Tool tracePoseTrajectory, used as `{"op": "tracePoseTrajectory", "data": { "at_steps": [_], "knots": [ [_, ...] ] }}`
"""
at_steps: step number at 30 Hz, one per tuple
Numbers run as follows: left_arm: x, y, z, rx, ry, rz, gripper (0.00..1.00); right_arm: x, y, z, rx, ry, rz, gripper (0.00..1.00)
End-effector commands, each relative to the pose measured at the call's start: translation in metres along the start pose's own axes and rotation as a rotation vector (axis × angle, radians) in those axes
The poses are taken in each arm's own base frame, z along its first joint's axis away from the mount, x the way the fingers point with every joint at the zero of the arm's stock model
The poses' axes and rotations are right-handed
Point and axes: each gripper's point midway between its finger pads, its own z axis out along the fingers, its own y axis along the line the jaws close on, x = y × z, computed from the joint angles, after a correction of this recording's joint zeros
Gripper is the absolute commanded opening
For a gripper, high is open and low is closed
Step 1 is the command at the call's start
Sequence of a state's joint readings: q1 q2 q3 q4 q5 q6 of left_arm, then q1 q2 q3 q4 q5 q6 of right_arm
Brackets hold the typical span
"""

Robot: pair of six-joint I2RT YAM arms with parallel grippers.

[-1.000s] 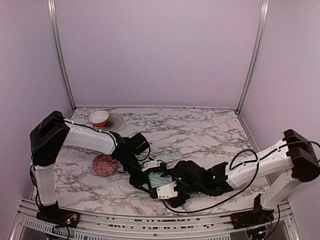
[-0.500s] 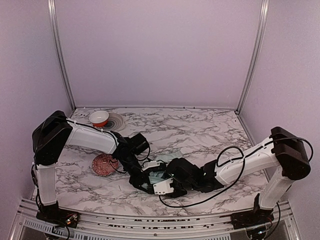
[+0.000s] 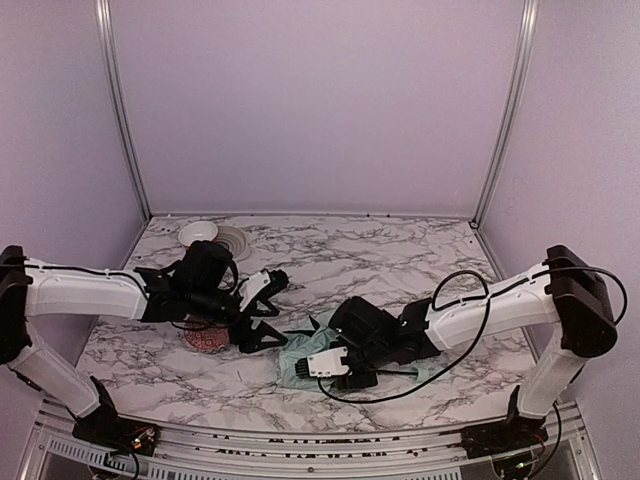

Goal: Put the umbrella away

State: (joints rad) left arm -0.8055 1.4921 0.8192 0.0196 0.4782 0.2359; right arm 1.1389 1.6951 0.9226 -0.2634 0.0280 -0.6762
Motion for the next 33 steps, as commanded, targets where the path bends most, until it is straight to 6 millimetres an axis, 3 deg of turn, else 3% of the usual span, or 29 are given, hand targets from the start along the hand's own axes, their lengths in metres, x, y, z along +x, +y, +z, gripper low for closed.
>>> {"op": "tracePoseTrajectory", "data": {
  "at_steps": [1,6,9,10,12,15,21,26,29,33],
  "knots": [
    [-0.034,-0.005,-0.033,-0.124,-0.244,0.235,0.78,0.027,0.053,-0.001,-0.381,0.1,0.202,0.09],
    [-0.003,-0.052,-0.029,-0.075,-0.16,0.504,0.53,0.038,0.074,0.001,-0.6,0.153,0.38,0.08],
    [0.016,-0.07,-0.018,-0.049,-0.043,0.608,0.49,0.04,0.077,0.003,-0.701,0.167,0.502,0.08],
    [0.022,-0.071,-0.014,-0.057,-0.006,0.632,0.5,0.041,0.077,0.003,-0.724,0.169,0.533,0.07],
    [0.029,-0.069,-0.004,-0.1,0.038,0.7,0.68,0.041,0.075,0.004,-0.763,0.173,0.584,0.07],
    [0.03,-0.06,0.011,-0.188,0.071,0.803,0.82,0.034,0.072,0.004,-0.804,0.158,0.606,0.07],
    [0.034,-0.049,0.038,-0.198,0.143,0.853,0.91,0.022,0.065,0.007,-0.869,0.109,0.614,0.07],
    [0.042,-0.037,0.057,-0.229,0.185,0.854,0.92,0.022,0.059,0.013,-0.89,0.089,0.637,0.07],
    [0.062,-0.031,0.069,-0.223,0.247,0.82,0.85,0.022,0.053,0.017,-0.877,0.091,0.636,0.08],
    [0.081,-0.033,0.075,-0.182,0.294,0.783,0.57,0.018,0.043,0.017,-0.851,0.059,0.632,0.12]
  ]
}}
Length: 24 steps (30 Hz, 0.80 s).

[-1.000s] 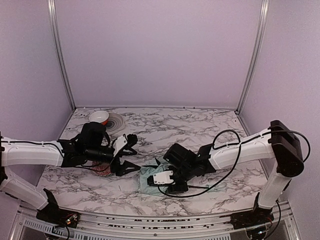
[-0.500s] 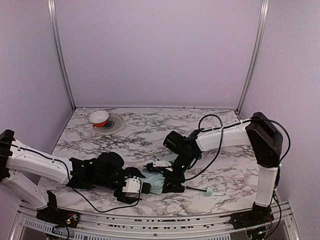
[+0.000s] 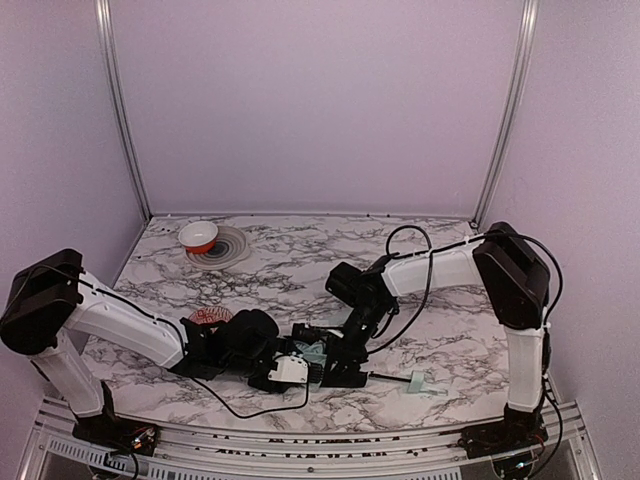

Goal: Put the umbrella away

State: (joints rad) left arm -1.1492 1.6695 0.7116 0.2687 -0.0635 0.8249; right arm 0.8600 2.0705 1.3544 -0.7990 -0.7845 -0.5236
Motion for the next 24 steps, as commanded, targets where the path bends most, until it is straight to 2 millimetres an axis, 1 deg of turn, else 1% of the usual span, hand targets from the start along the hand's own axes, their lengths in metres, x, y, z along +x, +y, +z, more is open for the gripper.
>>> {"op": "tracePoseTrajectory", "data": {
  "at_steps": [1,3,4,5,6,7,9,12,13,16,18,20,22,24],
  "knots": [
    [0.017,-0.026,0.01,0.098,0.069,-0.018,0.52,0.039,-0.007,0.019,-0.007,0.132,0.113,0.13],
    [0.022,-0.036,0.013,0.164,0.111,-0.034,0.42,0.036,-0.014,0.013,0.026,0.118,0.115,0.2],
    [0.025,-0.039,0.013,0.189,0.135,-0.051,0.36,0.033,-0.018,0.01,0.053,0.109,0.115,0.27],
    [0.026,-0.043,0.013,0.212,0.147,-0.061,0.32,0.03,-0.022,0.006,0.082,0.1,0.112,0.38],
    [0.027,-0.047,0.011,0.237,0.153,-0.067,0.3,0.026,-0.029,-0.001,0.114,0.078,0.119,0.47],
    [0.025,-0.051,0.009,0.263,0.144,-0.071,0.27,0.021,-0.036,-0.013,0.145,0.041,0.128,0.55],
    [0.022,-0.059,0.004,0.319,0.139,-0.103,0.2,0.007,-0.04,-0.033,0.195,-0.033,0.116,0.75],
    [0.026,-0.066,0.001,0.376,0.187,-0.169,0.04,-0.014,-0.039,-0.071,0.292,-0.152,0.065,0.93],
    [0.028,-0.069,0.001,0.392,0.204,-0.192,0.01,-0.022,-0.034,-0.086,0.335,-0.191,0.027,0.95],
    [0.031,-0.072,-0.001,0.427,0.218,-0.256,0.0,-0.031,-0.017,-0.114,0.42,-0.26,-0.064,0.97],
    [0.031,-0.077,-0.003,0.47,0.215,-0.298,0.0,-0.029,-0.007,-0.128,0.482,-0.294,-0.108,0.98],
    [0.031,-0.079,-0.004,0.515,0.226,-0.355,0.0,-0.022,-0.004,-0.141,0.572,-0.314,-0.124,0.99],
    [0.028,-0.076,-0.004,0.551,0.235,-0.417,0.0,-0.012,-0.006,-0.154,0.675,-0.332,-0.115,0.98],
    [0.028,-0.073,-0.003,0.593,0.24,-0.491,0.0,-0.008,0.0,-0.166,0.752,-0.362,-0.134,0.97]
  ]
}}
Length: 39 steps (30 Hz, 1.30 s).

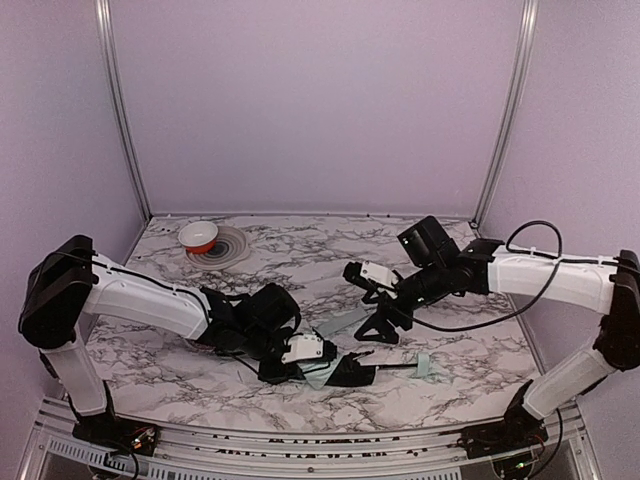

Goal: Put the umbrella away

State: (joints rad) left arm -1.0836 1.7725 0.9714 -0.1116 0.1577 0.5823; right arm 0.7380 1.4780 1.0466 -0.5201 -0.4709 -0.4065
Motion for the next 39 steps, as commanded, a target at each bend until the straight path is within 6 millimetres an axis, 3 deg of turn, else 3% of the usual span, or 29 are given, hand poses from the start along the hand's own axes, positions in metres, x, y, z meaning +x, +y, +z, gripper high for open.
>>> {"op": "tracePoseTrajectory", "data": {
  "at_steps": [1,3,7,11,19,26,28,31,34,39],
  "knots": [
    [0.055,-0.05,0.009,0.305,0.196,-0.242,0.0,-0.001,-0.018,-0.024,0.24,-0.057,-0.062,0.97],
    [0.056,-0.045,0.008,0.331,0.199,-0.298,0.0,-0.001,-0.006,-0.029,0.299,-0.069,-0.168,0.95],
    [0.061,-0.042,0.007,0.422,0.221,-0.392,0.0,0.004,0.047,-0.018,0.308,-0.069,-0.476,0.95],
    [0.063,-0.047,0.007,0.521,0.257,-0.446,0.0,0.002,0.083,0.002,0.275,-0.099,-0.685,0.99],
    [0.069,-0.052,0.008,0.589,0.295,-0.502,0.0,0.017,0.057,0.061,0.328,0.083,-0.794,1.0],
    [0.07,-0.057,0.006,0.624,0.295,-0.502,0.0,0.027,0.022,0.082,0.442,0.174,-0.802,1.0],
    [0.07,-0.058,0.007,0.632,0.296,-0.507,0.0,0.029,0.022,0.088,0.422,0.181,-0.804,0.99],
    [0.067,-0.058,0.008,0.646,0.292,-0.512,0.0,0.034,0.031,0.098,0.346,0.19,-0.816,0.9],
    [0.066,-0.057,0.009,0.651,0.288,-0.518,0.0,0.039,0.036,0.104,0.297,0.22,-0.811,0.67],
    [0.065,-0.052,0.012,0.65,0.284,-0.543,0.0,0.038,0.052,0.106,0.226,0.201,-0.829,0.4]
  ]
}}
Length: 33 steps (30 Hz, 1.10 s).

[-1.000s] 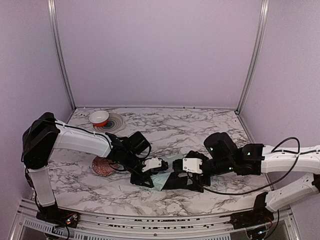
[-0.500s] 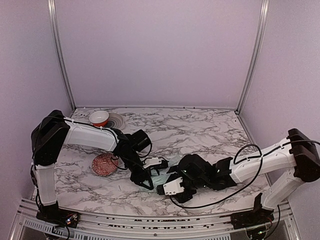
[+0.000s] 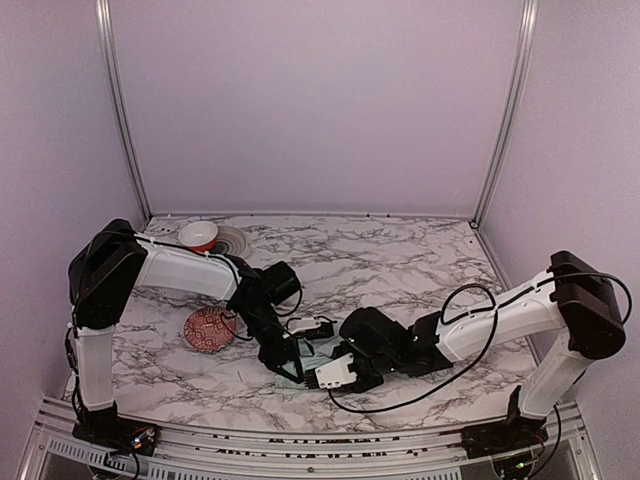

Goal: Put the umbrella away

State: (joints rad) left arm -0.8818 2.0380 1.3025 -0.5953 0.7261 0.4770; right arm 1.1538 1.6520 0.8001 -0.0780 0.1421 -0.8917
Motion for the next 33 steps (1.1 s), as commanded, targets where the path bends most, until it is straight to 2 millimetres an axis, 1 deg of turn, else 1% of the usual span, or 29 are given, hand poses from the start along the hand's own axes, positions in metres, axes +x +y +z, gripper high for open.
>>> {"op": "tracePoseTrajectory", "data": {
  "at_steps": [1,2,5,6,7,8,9,11,12,14,16,18,19,20,21,25,26,27,30,33],
  "knots": [
    [0.066,0.007,0.027,0.018,0.226,-0.165,0.0,-0.023,-0.002,-0.003,-0.029,-0.07,-0.006,0.36],
    [0.064,0.01,0.026,0.006,0.223,-0.168,0.07,-0.024,0.0,-0.004,-0.04,-0.072,0.004,0.32],
    [0.051,0.028,0.015,-0.096,0.172,-0.185,0.45,-0.02,0.005,-0.006,-0.061,-0.06,0.034,0.21],
    [0.044,0.033,0.008,-0.144,0.134,-0.173,0.56,-0.017,0.007,-0.007,-0.071,-0.052,0.041,0.19],
    [0.035,0.039,-0.005,-0.214,0.079,-0.153,0.61,-0.013,0.011,-0.008,-0.087,-0.037,0.057,0.15],
    [0.021,0.047,-0.016,-0.282,0.0,-0.113,0.65,-0.009,0.015,-0.009,-0.105,-0.027,0.073,0.14],
    [0.01,0.049,-0.03,-0.335,-0.068,-0.082,0.7,-0.006,0.019,-0.011,-0.132,-0.02,0.093,0.13],
    [-0.008,0.042,-0.051,-0.403,-0.188,0.01,0.77,0.0,0.028,-0.014,-0.206,-0.017,0.148,0.13],
    [-0.015,0.037,-0.062,-0.429,-0.24,0.055,0.78,0.002,0.032,-0.015,-0.245,-0.017,0.179,0.12],
    [-0.021,0.028,-0.077,-0.482,-0.315,0.133,0.79,0.008,0.04,-0.018,-0.306,-0.005,0.235,0.11],
    [-0.022,0.021,-0.09,-0.546,-0.377,0.204,0.79,0.012,0.045,-0.021,-0.372,0.0,0.307,0.11],
    [-0.02,0.012,-0.099,-0.603,-0.421,0.279,0.78,0.015,0.051,-0.024,-0.452,-0.003,0.392,0.11],
    [-0.02,0.005,-0.104,-0.635,-0.44,0.348,0.77,0.016,0.056,-0.025,-0.501,-0.003,0.428,0.11],
    [-0.011,-0.001,-0.099,-0.649,-0.425,0.403,0.75,0.019,0.059,-0.025,-0.536,0.006,0.461,0.11],
    [-0.007,-0.008,-0.095,-0.662,-0.41,0.463,0.74,0.02,0.065,-0.025,-0.576,0.016,0.485,0.11],
    [-0.005,-0.033,-0.072,-0.723,-0.301,0.667,0.72,0.023,0.081,-0.023,-0.708,0.054,0.57,0.11],
    [-0.005,-0.033,-0.067,-0.746,-0.269,0.689,0.72,0.025,0.086,-0.021,-0.741,0.065,0.589,0.11],
    [-0.005,-0.032,-0.062,-0.764,-0.246,0.705,0.75,0.025,0.088,-0.019,-0.759,0.067,0.606,0.11],
    [-0.007,-0.027,-0.054,-0.794,-0.196,0.751,0.8,0.022,0.088,-0.014,-0.807,0.061,0.664,0.11],
    [-0.012,-0.029,-0.04,-0.755,-0.166,0.776,0.83,0.02,0.085,-0.008,-0.855,0.064,0.714,0.11]
  ]
}}
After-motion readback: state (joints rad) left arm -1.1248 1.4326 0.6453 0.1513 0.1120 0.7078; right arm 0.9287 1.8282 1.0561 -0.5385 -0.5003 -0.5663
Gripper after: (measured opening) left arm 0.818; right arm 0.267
